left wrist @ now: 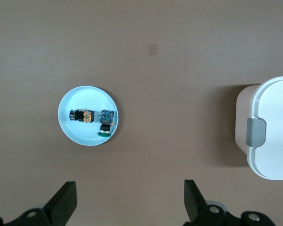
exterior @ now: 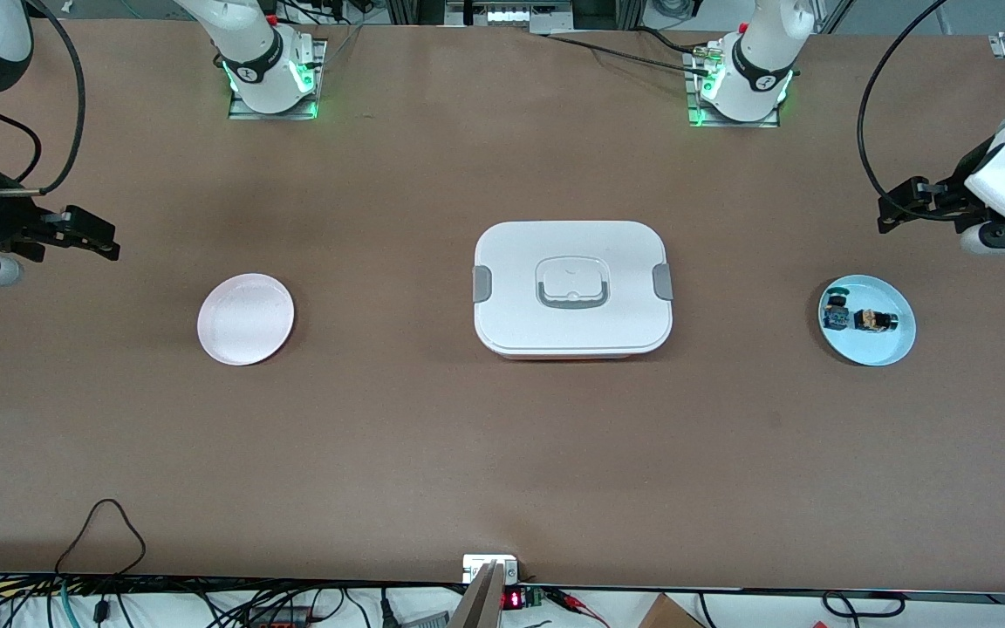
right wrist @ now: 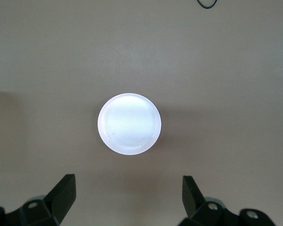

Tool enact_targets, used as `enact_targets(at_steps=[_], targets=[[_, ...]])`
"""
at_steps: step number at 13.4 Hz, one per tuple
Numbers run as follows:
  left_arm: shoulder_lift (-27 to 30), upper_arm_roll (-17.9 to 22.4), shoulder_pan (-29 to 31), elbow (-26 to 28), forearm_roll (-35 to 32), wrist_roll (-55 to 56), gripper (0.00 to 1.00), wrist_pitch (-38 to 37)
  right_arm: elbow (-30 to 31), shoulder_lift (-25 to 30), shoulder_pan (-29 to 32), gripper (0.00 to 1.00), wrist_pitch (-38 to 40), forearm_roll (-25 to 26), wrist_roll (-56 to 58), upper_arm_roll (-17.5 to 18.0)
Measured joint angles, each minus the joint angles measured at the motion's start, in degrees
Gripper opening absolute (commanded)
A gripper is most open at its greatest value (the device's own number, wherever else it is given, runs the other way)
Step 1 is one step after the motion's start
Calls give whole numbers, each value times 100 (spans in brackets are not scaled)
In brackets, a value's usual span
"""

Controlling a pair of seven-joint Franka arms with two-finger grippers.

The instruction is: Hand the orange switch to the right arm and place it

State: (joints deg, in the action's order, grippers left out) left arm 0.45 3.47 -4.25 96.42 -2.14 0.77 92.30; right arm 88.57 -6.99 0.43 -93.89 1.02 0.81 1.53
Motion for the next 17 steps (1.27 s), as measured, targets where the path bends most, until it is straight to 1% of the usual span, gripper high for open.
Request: enact_targets(at_steps=[11, 14, 17], targets=[[-2, 25, 48, 0, -1, 10, 100, -136, 0, 0, 0, 100, -7, 0, 0, 0], [-19, 42, 145, 0, -1, 40, 100, -454, 0, 0, 2, 100, -7, 0, 0, -1], [-69, 42, 146, 1, -1, 134, 100, -564, 0, 0, 2, 100, -7, 0, 0, -1]])
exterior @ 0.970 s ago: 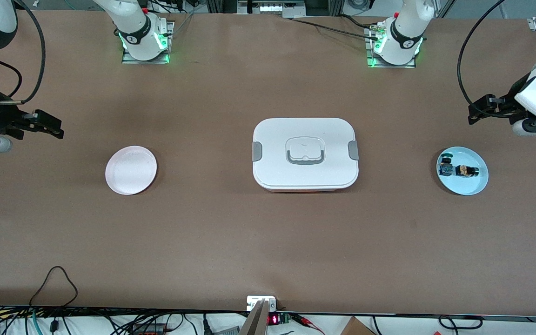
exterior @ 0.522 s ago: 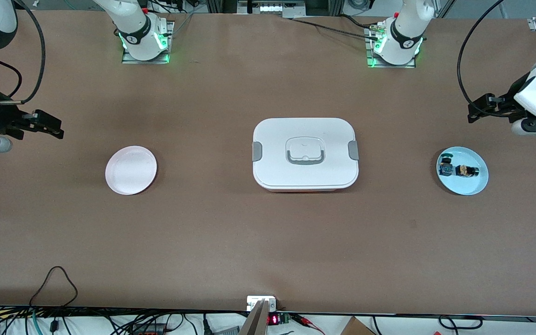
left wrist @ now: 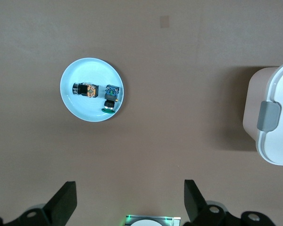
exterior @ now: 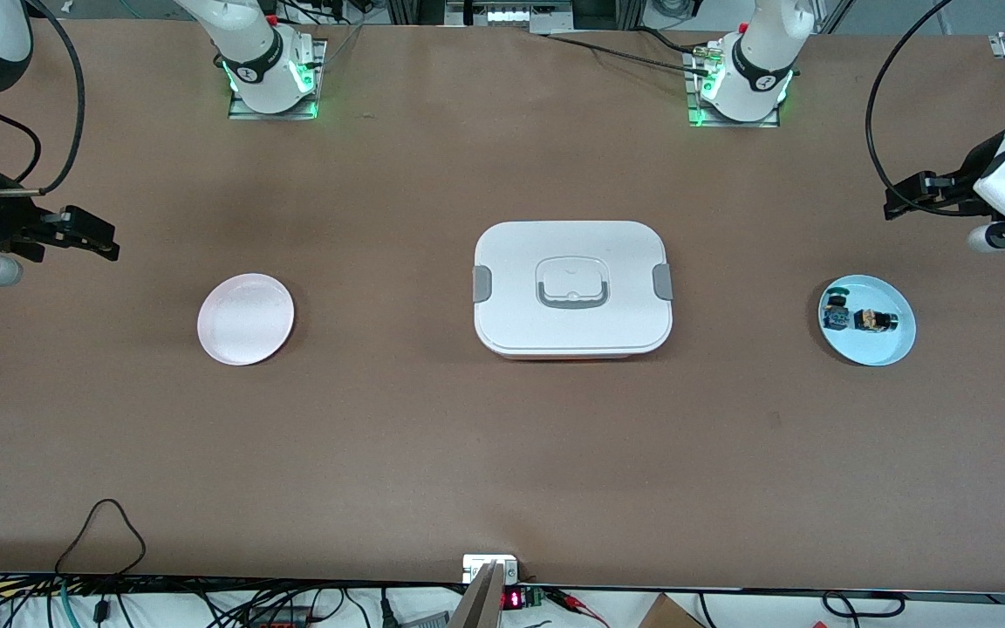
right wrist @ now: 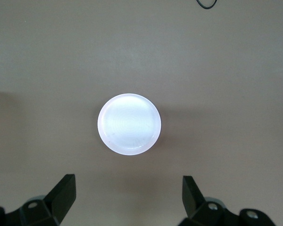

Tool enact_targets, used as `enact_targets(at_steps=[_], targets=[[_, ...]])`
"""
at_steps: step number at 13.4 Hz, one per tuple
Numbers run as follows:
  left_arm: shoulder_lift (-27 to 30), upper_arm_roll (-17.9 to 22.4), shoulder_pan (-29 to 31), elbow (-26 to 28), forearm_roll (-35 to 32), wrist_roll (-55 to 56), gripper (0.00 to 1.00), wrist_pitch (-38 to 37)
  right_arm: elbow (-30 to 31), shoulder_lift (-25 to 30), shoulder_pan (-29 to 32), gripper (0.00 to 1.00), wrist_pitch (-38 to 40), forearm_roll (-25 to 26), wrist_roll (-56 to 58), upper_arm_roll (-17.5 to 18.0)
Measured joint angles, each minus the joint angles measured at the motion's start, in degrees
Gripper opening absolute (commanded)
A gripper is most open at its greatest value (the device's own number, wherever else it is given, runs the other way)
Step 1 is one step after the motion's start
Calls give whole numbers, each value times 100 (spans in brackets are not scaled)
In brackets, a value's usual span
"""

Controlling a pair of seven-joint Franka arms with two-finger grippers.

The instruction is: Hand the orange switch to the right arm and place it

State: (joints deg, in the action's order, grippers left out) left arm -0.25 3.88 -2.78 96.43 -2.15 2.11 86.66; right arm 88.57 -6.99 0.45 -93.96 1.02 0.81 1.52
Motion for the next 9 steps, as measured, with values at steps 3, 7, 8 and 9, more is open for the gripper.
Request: enact_targets(at_steps=[3, 7, 8, 9], targets=[[-258, 14, 9, -54, -12, 60, 100, -2, 0, 0, 0, 100, 3, 0, 0, 0], [-810, 59, 428, -213, -78, 62, 100, -3, 2, -1, 1, 100, 5, 3, 0, -2], [-940, 64, 581, -221, -87, 6, 100, 23, 2, -1, 1, 100, 8, 3, 0, -2], [-1055, 67, 710, -220, -146, -169, 100, 133, 3, -1, 1, 100, 12, 3, 0, -2]])
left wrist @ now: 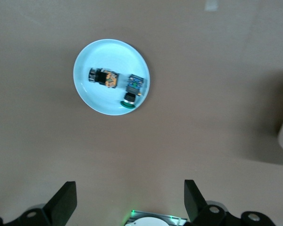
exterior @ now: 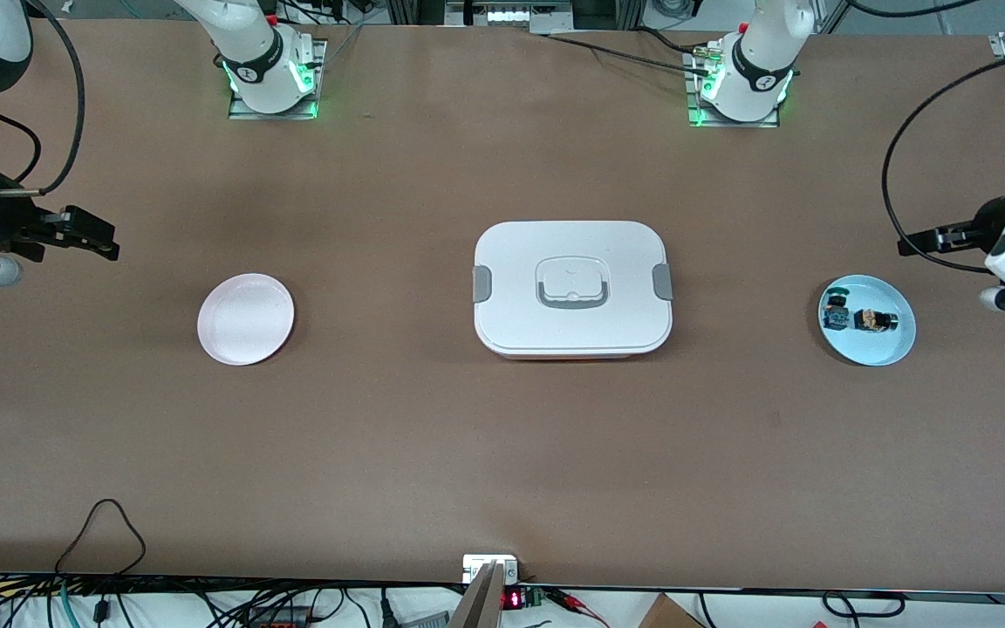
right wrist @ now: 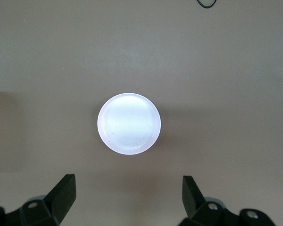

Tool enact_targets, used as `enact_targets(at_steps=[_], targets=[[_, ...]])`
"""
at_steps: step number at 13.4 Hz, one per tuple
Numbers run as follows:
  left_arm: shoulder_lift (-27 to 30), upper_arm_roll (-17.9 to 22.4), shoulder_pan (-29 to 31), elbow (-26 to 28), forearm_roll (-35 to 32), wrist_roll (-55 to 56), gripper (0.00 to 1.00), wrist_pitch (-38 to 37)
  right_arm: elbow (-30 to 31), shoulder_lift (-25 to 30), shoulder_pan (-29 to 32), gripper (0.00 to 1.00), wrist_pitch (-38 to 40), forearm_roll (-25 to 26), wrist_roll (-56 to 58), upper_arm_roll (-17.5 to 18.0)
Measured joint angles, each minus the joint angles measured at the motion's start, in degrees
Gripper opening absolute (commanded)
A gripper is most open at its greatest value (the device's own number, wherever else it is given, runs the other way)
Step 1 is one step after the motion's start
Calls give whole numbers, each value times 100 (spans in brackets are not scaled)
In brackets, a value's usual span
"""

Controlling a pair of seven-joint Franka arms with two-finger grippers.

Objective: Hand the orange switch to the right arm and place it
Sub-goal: 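Move the left gripper down over the orange switch on the blue plate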

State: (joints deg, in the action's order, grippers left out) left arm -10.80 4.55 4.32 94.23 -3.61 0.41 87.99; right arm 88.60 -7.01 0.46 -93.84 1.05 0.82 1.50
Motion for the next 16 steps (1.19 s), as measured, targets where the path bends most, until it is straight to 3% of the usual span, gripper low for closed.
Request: enact_targets(at_steps=[4, 12, 16], targets=[[-337, 2, 320, 219, -252, -843, 98, 1170, 1, 0, 0, 100, 23, 0, 2, -1], [-539, 2, 836, 2043, -264, -1421, 93, 3988, 2, 0, 0, 100, 40, 0, 2, -1], [-840, -8, 858, 2410, -264, -1432, 93, 4854, 5, 0, 1, 100, 41, 0, 2, -3]])
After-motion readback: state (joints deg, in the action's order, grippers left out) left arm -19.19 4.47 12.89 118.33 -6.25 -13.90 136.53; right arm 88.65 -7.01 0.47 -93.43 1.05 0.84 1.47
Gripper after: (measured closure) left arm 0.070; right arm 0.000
